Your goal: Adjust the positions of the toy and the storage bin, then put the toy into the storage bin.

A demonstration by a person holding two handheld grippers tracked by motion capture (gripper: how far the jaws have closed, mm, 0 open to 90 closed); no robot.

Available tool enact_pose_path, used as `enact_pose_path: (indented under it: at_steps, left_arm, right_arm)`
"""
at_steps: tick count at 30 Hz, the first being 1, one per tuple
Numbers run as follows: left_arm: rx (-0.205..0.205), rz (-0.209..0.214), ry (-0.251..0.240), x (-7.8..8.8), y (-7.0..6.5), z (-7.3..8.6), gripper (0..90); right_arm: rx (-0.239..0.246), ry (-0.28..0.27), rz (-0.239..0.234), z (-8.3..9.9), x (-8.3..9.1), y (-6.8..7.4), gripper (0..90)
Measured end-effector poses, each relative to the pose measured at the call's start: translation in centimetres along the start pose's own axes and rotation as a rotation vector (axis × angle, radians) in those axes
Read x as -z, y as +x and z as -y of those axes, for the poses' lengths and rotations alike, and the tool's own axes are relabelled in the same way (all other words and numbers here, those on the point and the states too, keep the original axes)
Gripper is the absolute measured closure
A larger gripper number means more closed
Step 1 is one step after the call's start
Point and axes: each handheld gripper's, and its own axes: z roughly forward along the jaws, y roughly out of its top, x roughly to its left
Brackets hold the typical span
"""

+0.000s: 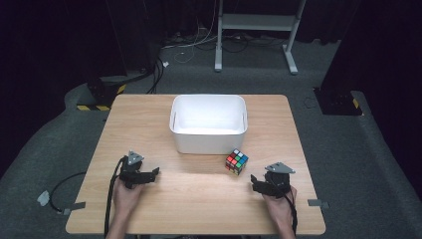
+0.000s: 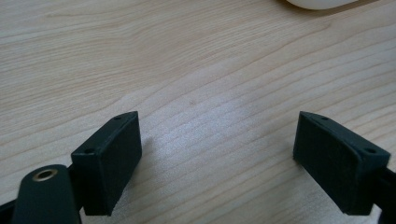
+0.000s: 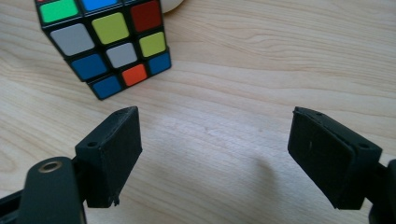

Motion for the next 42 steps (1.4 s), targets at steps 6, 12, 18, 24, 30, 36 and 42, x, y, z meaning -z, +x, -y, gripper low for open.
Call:
enact_pose_path:
  at_steps: [6,12,18,24,30,36,42]
  left_arm:
    - [0.0,0.0,0.0,0.0,0.0,0.0,15.6]
    - [0.002,-0.001,0.0,0.0,0.0,0.0,15.6]
    - [0.002,-0.001,0.0,0.0,0.0,0.0,15.6]
    - [0.001,-0.002,0.0,0.0,0.0,0.0,15.6]
    - [0.002,-0.003,0.001,0.0,0.0,0.0,15.6]
    - [0.002,-0.003,0.001,0.0,0.0,0.0,15.6]
    - [0.002,-0.003,0.001,0.0,0.0,0.0,15.6]
  right_arm:
    - [0.009,-0.002,-0.021,-0.1,-0.1,0.5,17.5]
    - [0.016,-0.006,-0.028,-0.2,-0.1,0.8,17.5]
    - [0.01,-0.02,-0.028,-0.2,0.2,0.8,17.6]
    - [0.018,-0.026,-0.04,-0.1,0.2,0.9,17.5]
    - [0.017,-0.024,-0.06,0.0,0.4,1.0,17.5]
    - [0.018,-0.032,-0.079,-0.2,0.5,1.5,17.3]
    - [0.032,-0.041,-0.099,-0.4,0.8,2.1,17.0]
